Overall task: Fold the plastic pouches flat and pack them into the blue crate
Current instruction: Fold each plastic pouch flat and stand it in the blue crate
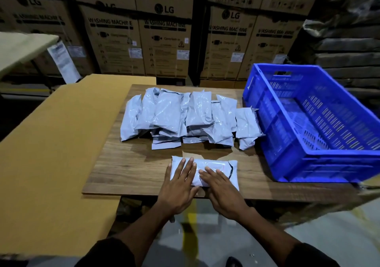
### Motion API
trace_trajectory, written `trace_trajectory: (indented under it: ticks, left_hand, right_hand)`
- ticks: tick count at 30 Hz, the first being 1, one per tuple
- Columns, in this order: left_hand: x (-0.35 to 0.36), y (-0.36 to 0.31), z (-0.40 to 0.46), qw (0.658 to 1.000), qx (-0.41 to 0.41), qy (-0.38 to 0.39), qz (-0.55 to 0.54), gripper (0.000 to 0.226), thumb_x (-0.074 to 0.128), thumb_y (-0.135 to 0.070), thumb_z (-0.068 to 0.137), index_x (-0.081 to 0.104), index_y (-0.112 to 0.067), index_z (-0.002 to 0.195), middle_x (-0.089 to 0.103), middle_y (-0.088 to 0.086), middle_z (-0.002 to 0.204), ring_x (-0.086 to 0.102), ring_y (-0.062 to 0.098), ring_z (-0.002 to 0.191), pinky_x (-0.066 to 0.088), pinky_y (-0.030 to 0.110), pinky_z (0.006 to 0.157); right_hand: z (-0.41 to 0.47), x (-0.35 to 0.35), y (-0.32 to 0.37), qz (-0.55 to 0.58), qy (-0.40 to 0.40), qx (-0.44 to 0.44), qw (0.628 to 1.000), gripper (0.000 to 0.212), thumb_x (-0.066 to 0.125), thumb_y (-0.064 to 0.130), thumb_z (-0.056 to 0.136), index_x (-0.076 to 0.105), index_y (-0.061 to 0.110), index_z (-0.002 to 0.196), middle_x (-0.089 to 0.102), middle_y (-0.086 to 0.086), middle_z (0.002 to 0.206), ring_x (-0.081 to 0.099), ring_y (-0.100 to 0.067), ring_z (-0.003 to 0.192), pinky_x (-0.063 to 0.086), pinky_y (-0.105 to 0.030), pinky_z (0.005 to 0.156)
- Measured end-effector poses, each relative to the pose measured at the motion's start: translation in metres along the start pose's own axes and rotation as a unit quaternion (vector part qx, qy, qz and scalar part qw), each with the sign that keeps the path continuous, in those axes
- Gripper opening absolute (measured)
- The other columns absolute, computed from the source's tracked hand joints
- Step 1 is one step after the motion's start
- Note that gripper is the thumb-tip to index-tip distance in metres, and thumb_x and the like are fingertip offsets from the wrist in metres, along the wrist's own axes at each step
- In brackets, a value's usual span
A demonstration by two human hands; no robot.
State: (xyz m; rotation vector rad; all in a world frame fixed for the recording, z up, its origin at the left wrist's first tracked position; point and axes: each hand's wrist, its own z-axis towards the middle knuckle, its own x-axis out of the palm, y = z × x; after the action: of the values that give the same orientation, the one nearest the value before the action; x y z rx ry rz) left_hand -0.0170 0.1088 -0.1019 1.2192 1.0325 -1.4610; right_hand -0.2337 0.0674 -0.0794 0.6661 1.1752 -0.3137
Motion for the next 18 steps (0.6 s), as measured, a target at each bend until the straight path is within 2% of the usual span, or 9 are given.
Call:
trace_trajectory:
  ticks: [3,5,7,9,12,13,18]
  left_hand:
    - [-0.011,-0.006,0.006,1.0,-0.007,-0.016,-0.013,0.067,0.025,-0.051,0.105,0.042,-0.008,0.154,0.036,0.009,0.163,0.029,0.026,0.152,0.016,0.061,0.117]
    - [-0.02,-0.012,0.016,0.999,0.012,-0.046,-0.023,0.061,0.028,-0.041,0.105,0.05,-0.003,0.147,0.047,0.013,0.155,0.039,0.028,0.147,0.019,0.056,0.117]
    - [-0.023,-0.017,0.029,0.997,0.014,-0.052,-0.05,0.058,0.03,-0.034,0.103,0.055,0.0,0.143,0.053,0.015,0.149,0.045,0.03,0.143,0.024,0.048,0.12]
    - [-0.019,-0.019,0.037,0.996,-0.013,-0.014,-0.087,0.063,0.022,-0.036,0.103,0.047,0.001,0.148,0.047,0.017,0.154,0.038,0.031,0.147,0.025,0.043,0.123]
    - [-0.004,-0.018,0.037,0.995,-0.029,0.032,-0.09,0.072,0.002,-0.041,0.101,0.019,-0.003,0.16,0.018,0.014,0.168,0.011,0.028,0.156,0.013,0.045,0.126]
    - [-0.001,-0.017,0.034,0.996,-0.028,0.027,-0.084,0.071,0.003,-0.041,0.101,0.017,-0.005,0.161,0.015,0.012,0.169,0.009,0.027,0.157,0.013,0.046,0.126]
    - [0.009,-0.013,0.025,0.998,-0.022,-0.024,-0.054,0.062,0.024,-0.038,0.105,0.027,-0.009,0.16,0.022,0.007,0.168,0.021,0.023,0.155,0.018,0.044,0.125]
  right_hand:
    - [0.01,-0.003,0.004,0.017,-0.077,0.033,0.996,0.047,0.037,0.019,0.098,0.049,0.012,0.143,0.051,-0.002,0.148,0.037,-0.016,0.145,0.024,-0.041,0.12]
    - [0.022,-0.007,0.007,-0.004,-0.122,0.061,0.991,0.044,0.038,0.018,0.097,0.053,0.011,0.138,0.057,-0.005,0.141,0.044,-0.021,0.14,0.025,-0.04,0.118]
    - [0.031,-0.005,0.004,-0.052,-0.113,0.098,0.987,0.043,0.037,0.022,0.098,0.055,0.011,0.135,0.059,-0.005,0.139,0.046,-0.023,0.138,0.025,-0.041,0.115]
    - [0.03,0.002,-0.003,-0.11,-0.063,0.132,0.983,0.048,0.032,0.03,0.101,0.055,0.01,0.138,0.057,-0.006,0.143,0.045,-0.023,0.139,0.022,-0.044,0.114]
    - [0.021,0.012,-0.012,-0.149,-0.018,0.143,0.978,0.054,0.025,0.036,0.104,0.045,0.012,0.148,0.043,-0.004,0.155,0.036,-0.021,0.146,0.016,-0.043,0.117]
    - [0.019,0.014,-0.013,-0.15,-0.012,0.144,0.978,0.055,0.024,0.037,0.105,0.041,0.013,0.151,0.038,-0.003,0.158,0.032,-0.021,0.148,0.015,-0.043,0.118]
    - [0.017,0.018,-0.013,-0.152,0.01,0.148,0.977,0.057,0.024,0.039,0.104,0.03,0.016,0.156,0.027,0.0,0.164,0.02,-0.019,0.152,0.014,-0.045,0.121]
